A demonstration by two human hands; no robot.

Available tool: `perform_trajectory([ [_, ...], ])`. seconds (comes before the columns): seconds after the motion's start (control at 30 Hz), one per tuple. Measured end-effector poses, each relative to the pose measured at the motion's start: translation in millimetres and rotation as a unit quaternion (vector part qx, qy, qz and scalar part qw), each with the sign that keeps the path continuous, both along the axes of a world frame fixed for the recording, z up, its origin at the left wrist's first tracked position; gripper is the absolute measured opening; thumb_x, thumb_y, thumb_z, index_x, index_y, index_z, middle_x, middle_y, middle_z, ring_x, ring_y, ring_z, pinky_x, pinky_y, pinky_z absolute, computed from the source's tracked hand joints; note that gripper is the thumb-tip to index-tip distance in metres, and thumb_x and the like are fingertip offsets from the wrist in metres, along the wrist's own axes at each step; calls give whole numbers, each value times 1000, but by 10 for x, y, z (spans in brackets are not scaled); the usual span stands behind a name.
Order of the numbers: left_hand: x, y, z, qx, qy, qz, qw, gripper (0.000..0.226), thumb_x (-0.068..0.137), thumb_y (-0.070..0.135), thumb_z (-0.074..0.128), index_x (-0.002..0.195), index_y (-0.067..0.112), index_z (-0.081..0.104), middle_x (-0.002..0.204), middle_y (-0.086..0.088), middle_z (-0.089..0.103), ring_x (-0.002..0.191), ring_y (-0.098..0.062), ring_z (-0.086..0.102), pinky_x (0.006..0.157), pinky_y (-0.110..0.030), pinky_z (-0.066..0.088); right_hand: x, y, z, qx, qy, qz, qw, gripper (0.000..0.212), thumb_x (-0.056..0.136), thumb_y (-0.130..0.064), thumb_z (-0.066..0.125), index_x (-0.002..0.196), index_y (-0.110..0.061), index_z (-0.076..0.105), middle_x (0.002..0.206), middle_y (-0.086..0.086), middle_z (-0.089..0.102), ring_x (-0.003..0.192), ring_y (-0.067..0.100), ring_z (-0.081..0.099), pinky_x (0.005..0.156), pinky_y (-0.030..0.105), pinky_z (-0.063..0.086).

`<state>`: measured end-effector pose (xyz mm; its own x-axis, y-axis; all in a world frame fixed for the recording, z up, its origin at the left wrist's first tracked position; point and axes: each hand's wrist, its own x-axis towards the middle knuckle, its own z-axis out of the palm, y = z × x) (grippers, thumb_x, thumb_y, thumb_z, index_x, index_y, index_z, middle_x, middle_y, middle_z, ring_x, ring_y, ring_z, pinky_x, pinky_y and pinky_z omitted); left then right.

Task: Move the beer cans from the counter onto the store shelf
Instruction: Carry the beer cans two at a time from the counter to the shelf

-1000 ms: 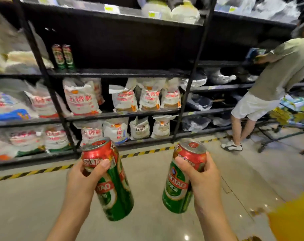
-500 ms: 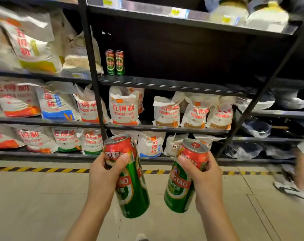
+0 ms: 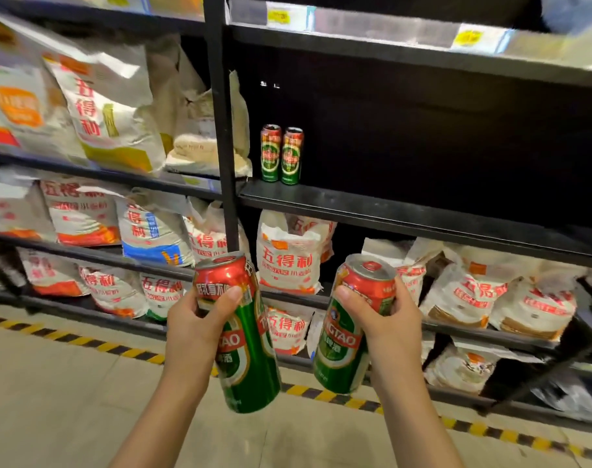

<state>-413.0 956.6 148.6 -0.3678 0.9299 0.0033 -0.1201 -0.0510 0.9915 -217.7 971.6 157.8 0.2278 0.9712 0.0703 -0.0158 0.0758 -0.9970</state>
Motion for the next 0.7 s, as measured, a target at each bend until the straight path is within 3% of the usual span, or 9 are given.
perform_trajectory([
  [0.1,-206,506,-63,-7,-9,15,1000,56,42,58,63,89,28,61,77,10,73,72,-12,70,65,-30,49,-178,539,-42,-4,-1,8,1000,62,51,-40,78,110,-32,61,100,-7,70,90,9,67,74,26,53],
  [0.23,-477,1303,-112,-13,5,-1,1000,58,42,56,66,91,26,61,79,2,73,72,-15,70,65,-32,50,-435,1255,-94,-13,5,-4,1000,69,41,-49,77,106,-33,62,97,-6,71,88,11,68,74,30,54],
  [0.3,-591,1725,-88,-6,24,-17,1000,52,47,44,78,92,22,63,79,-1,73,74,-19,70,63,-31,50,-550,1630,-99,-14,9,-16,1000,70,42,-47,78,108,-30,63,96,-4,72,87,13,69,75,33,56],
  [0.4,-713,2338,-45,1,42,-58,997,32,64,34,74,91,21,62,77,-1,72,75,-19,70,61,-26,49,-709,2157,-75,-5,1,-34,999,64,47,-43,79,108,-32,63,96,-4,72,89,15,69,76,35,57],
  [0.53,-768,3103,50,17,62,-113,991,42,58,45,81,92,28,62,78,8,72,74,-11,70,62,-25,49,-850,2760,-52,10,-10,-56,998,63,52,-39,88,109,-34,62,97,-6,71,88,13,69,75,32,56],
  [0.7,-719,3861,69,20,84,-128,988,24,75,27,72,95,31,60,85,6,70,77,-5,67,63,-20,47,-919,3397,-2,37,-40,-57,997,57,58,-35,87,109,-32,62,98,-7,71,88,9,69,69,23,55],
])
